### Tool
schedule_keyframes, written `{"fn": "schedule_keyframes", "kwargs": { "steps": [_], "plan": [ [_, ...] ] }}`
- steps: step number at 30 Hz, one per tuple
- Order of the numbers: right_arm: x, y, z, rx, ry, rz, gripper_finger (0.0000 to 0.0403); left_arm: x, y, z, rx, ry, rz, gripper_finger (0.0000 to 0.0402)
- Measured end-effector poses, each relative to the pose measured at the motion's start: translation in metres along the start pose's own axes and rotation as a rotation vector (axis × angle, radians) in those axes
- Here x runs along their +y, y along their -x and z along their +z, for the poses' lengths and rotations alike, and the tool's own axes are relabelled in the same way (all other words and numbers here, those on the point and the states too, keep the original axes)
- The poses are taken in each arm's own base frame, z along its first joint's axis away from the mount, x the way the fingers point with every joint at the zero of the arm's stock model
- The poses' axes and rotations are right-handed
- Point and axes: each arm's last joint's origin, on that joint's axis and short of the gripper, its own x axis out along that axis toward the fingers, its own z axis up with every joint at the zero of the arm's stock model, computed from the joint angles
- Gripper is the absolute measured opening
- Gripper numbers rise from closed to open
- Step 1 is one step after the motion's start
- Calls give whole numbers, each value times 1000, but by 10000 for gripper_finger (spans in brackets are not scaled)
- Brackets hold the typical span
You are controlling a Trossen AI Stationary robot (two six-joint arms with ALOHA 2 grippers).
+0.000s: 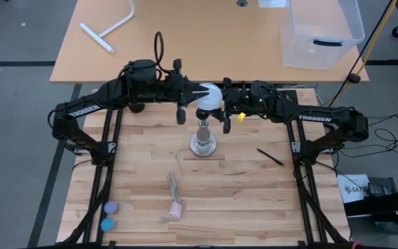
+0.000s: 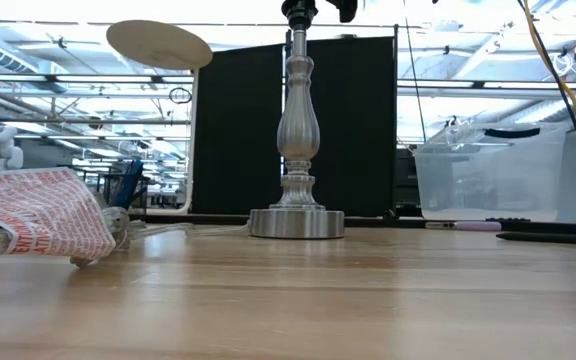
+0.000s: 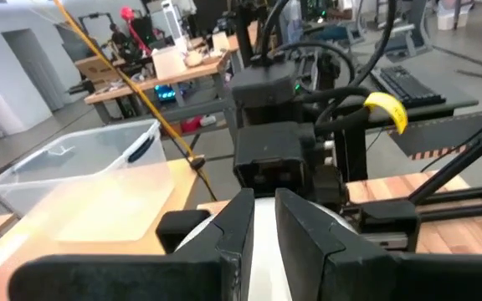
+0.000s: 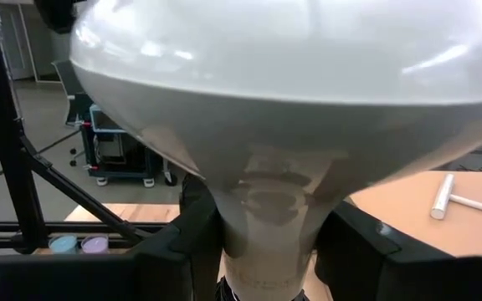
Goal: Screw lightbulb
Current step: Insert the lightbulb into the lamp
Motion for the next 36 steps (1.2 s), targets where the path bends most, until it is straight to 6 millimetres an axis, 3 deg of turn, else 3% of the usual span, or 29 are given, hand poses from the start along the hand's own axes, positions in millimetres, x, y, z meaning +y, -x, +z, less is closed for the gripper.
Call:
{"fn": "schedule_keyframes", "kwargs": {
  "steps": [16, 24, 36],
  "plan": [
    [-1, -3, 7, 31, -1, -1, 155, 12, 12, 13, 43, 13, 19, 57],
    [-3, -21, 7, 56, -6, 8, 155, 10, 6, 4, 119, 26, -6, 57],
    [0, -22, 7, 86, -6, 13, 155, 9, 5, 0, 159, 34, -17, 57]
  ]
}}
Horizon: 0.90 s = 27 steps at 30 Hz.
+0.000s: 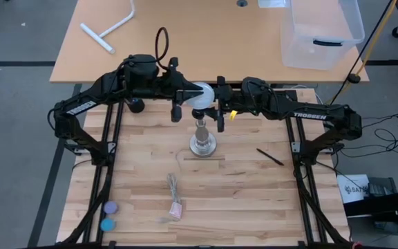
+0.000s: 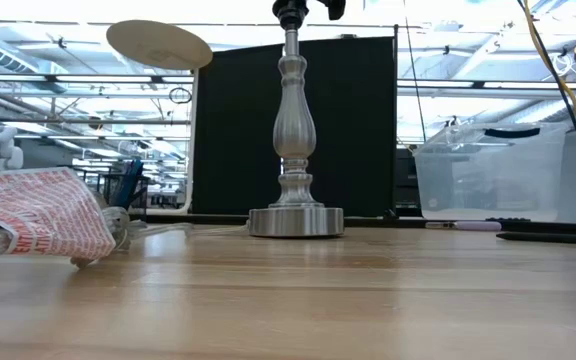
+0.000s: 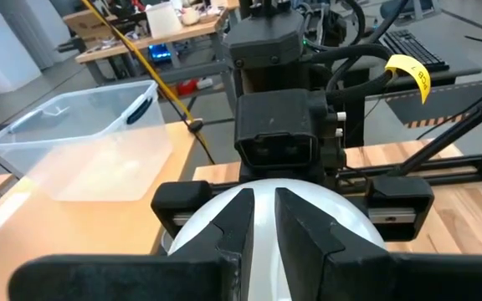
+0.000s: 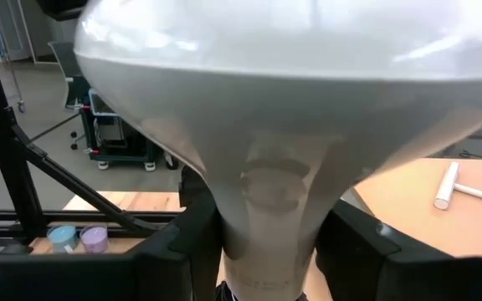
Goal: Screw lightbulb
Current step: Insert the lightbulb into the lamp
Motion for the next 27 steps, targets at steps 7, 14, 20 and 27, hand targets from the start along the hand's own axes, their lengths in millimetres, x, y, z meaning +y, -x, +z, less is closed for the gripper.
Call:
{"fn": "schedule_keyframes", "kwargs": {
  "steps": [7, 14, 20, 27],
  "plan": [
    [2, 1, 0, 6, 16, 12, 155, 0, 0, -2, 22, 19, 0, 57],
    [6, 0, 0, 6, 42, 18, 157, -1, -2, -4, 36, 24, -5, 57],
    [9, -2, -5, 35, 51, 33, 196, -2, -9, -6, 52, 27, -10, 57],
    [11, -2, -6, 38, 50, 43, 235, -4, -15, -8, 61, 26, -18, 57]
  ]
}}
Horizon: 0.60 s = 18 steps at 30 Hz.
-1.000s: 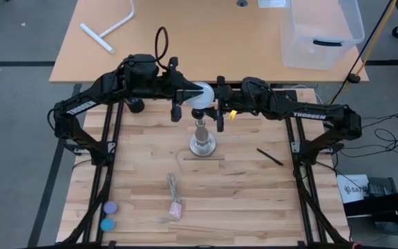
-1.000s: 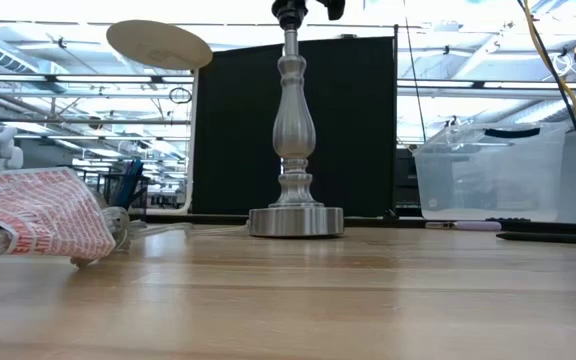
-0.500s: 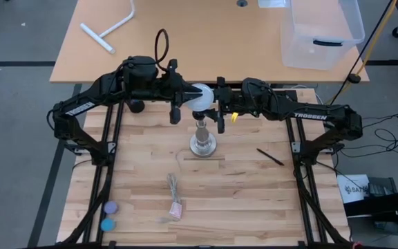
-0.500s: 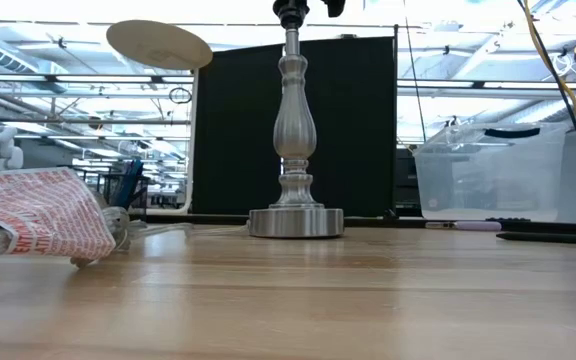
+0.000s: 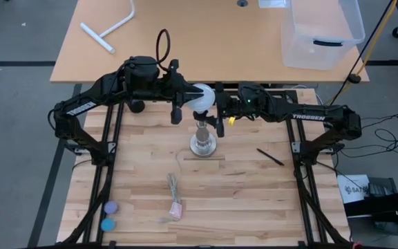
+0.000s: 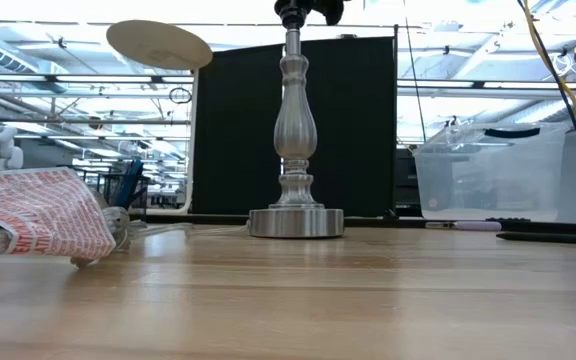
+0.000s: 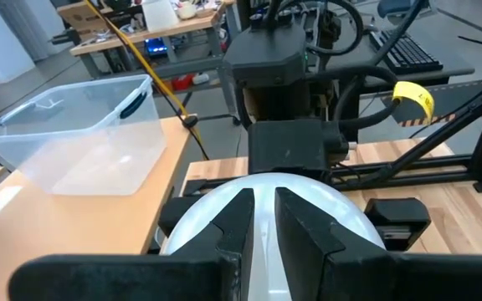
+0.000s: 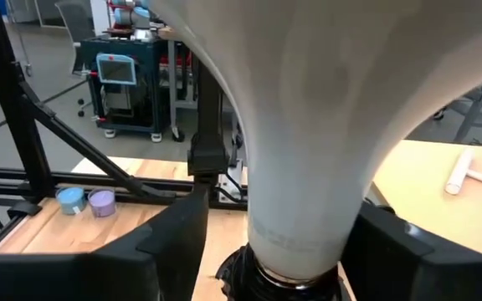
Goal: Screw lightbulb
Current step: Insert the lightbulb into the lamp
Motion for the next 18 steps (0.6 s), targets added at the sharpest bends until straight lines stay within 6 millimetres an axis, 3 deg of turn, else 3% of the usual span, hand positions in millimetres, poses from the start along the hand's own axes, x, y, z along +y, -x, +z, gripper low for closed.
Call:
{"fn": "schedule_keyframes", "kwargs": {
  "steps": [7, 18],
  "plan": [
    [1, 6, 6, -19, 11, -3, 233, 0, -1, 0, 0, 0, -2, 57],
    [6, 41, 22, 31, 42, -23, 231, 0, -1, 0, -2, 4, -1, 57]
  ]
}}
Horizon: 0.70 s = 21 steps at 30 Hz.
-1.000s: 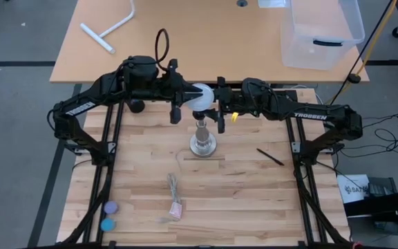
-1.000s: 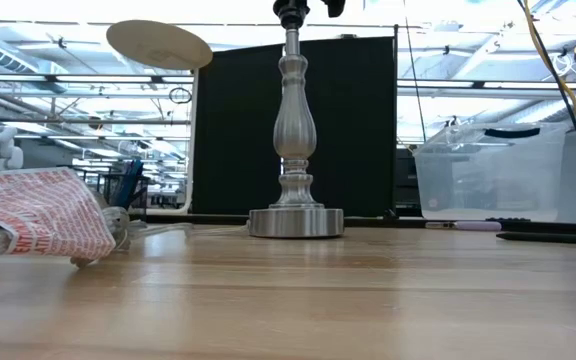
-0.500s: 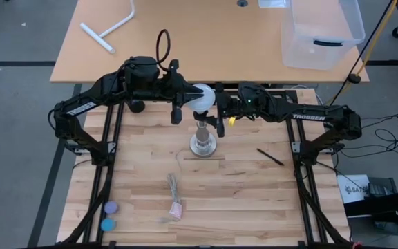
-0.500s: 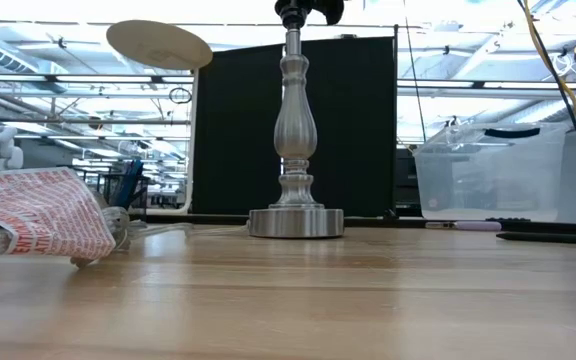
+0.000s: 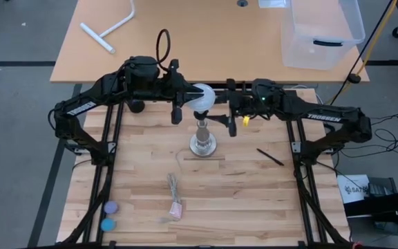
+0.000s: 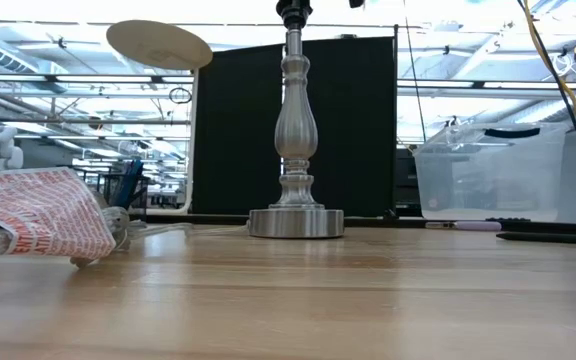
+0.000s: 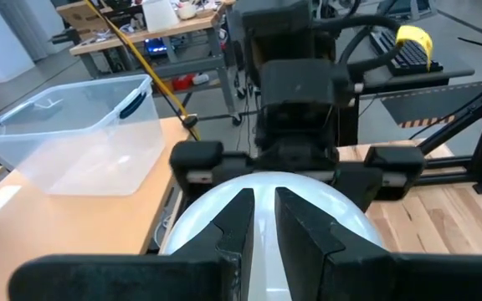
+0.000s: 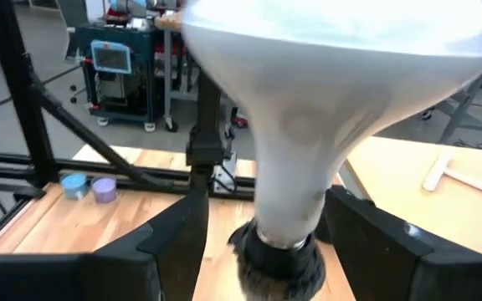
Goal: Screw lightbulb
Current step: Insert the lightbulb into the lamp
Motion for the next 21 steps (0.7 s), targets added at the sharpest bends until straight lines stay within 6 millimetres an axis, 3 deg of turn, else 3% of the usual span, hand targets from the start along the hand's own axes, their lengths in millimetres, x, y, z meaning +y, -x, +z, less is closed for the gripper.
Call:
{"fn": "schedule_keyframes", "kwargs": {
  "steps": [9, 21],
  "plan": [
    [4, 30, 8, 37, 21, 6, 227, 0, 0, 0, -5, -4, 1, 57],
    [8, 31, 9, 37, 23, 17, 195, -4, -2, 4, -35, -18, 3, 57]
  ]
}}
